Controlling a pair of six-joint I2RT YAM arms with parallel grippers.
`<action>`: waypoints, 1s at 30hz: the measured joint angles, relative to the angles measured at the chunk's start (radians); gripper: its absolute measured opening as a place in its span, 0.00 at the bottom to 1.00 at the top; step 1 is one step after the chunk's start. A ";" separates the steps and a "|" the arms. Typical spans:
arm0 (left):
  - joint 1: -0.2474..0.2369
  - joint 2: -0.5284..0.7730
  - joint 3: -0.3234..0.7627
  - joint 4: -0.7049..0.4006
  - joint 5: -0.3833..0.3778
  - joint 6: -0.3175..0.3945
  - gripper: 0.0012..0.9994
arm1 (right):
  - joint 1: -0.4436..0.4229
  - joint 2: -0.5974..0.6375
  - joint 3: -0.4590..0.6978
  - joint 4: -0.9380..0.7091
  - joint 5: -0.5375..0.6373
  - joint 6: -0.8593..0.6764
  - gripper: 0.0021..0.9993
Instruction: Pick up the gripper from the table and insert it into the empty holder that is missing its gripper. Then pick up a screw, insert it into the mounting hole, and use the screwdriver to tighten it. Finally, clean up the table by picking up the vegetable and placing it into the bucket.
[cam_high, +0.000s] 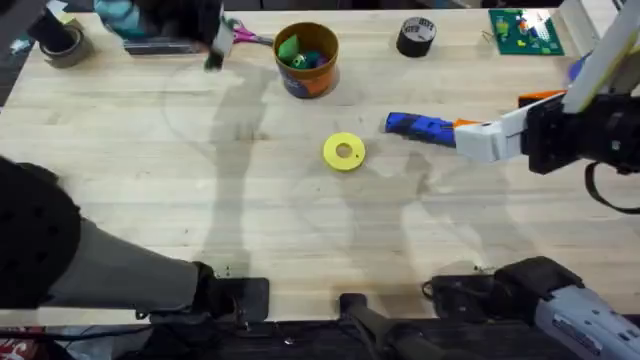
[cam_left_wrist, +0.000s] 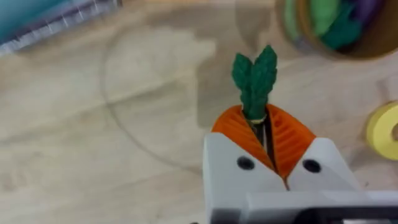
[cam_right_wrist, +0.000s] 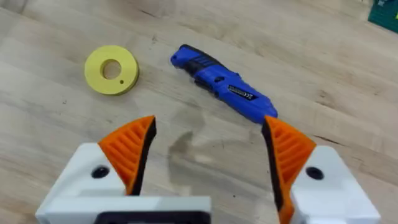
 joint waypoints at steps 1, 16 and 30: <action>-0.045 -0.008 0.062 0.034 0.003 0.000 0.02 | 0.000 0.000 0.000 0.000 0.000 0.000 1.00; -0.252 0.112 0.082 0.301 0.086 0.000 0.02 | 0.000 0.000 0.000 0.000 0.000 0.003 1.00; -0.252 0.230 0.082 0.315 0.113 -0.010 0.96 | 0.000 0.000 0.000 0.000 0.000 0.003 1.00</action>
